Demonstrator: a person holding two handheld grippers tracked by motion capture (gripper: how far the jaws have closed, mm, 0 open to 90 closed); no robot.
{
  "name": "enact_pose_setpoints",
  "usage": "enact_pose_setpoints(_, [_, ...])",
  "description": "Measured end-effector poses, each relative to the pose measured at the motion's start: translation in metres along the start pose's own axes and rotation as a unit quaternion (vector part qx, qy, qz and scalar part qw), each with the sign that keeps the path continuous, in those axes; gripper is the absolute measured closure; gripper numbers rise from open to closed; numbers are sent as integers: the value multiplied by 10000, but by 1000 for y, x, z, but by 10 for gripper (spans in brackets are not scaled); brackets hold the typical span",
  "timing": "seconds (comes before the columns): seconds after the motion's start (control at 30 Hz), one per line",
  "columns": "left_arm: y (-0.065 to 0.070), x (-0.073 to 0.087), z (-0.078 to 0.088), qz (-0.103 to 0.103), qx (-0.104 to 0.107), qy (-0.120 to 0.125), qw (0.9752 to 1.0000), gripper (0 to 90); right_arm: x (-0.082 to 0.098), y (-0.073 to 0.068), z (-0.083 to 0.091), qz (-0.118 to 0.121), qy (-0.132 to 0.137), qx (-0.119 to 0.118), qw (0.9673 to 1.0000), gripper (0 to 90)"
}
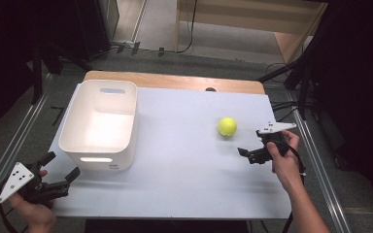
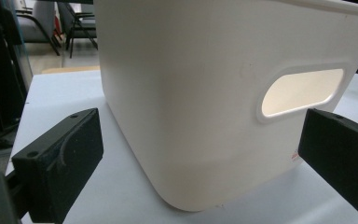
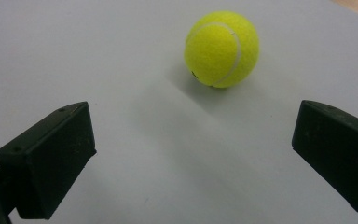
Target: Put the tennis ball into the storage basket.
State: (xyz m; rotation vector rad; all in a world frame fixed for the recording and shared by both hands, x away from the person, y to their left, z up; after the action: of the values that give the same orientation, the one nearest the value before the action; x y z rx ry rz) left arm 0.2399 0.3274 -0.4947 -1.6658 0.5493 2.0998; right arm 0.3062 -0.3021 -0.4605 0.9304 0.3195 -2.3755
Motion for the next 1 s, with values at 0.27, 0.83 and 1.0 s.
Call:
enact_pose_setpoints(0.27, [1, -3, 0, 19, 28, 149, 9999, 1, -17, 9, -14, 113, -277, -150, 9994, 0])
enact_pose_setpoints(0.83, [2, -1, -4, -56, 69, 139, 9999, 1, -31, 21, -42, 91, -979, -324, 9946, 0])
enact_pose_setpoints(1.0, [1, 0, -3, -2, 82, 133, 9999, 1, -35, 28, -46, 11, -1047, -252, 9942, 0])
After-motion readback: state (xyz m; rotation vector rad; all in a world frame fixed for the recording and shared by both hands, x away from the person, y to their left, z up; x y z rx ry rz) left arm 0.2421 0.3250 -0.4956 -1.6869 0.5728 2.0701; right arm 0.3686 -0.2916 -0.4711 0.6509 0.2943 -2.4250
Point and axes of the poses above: each handheld gripper's, and its own axes: z roughly backward along the jaws, x roughly out of its underside, y roughly to its right, the point moved 2 cm from there along -z, roughly forward along the jaws, and after that the axes turned 1 degree about -y, right-handed, at the moved point
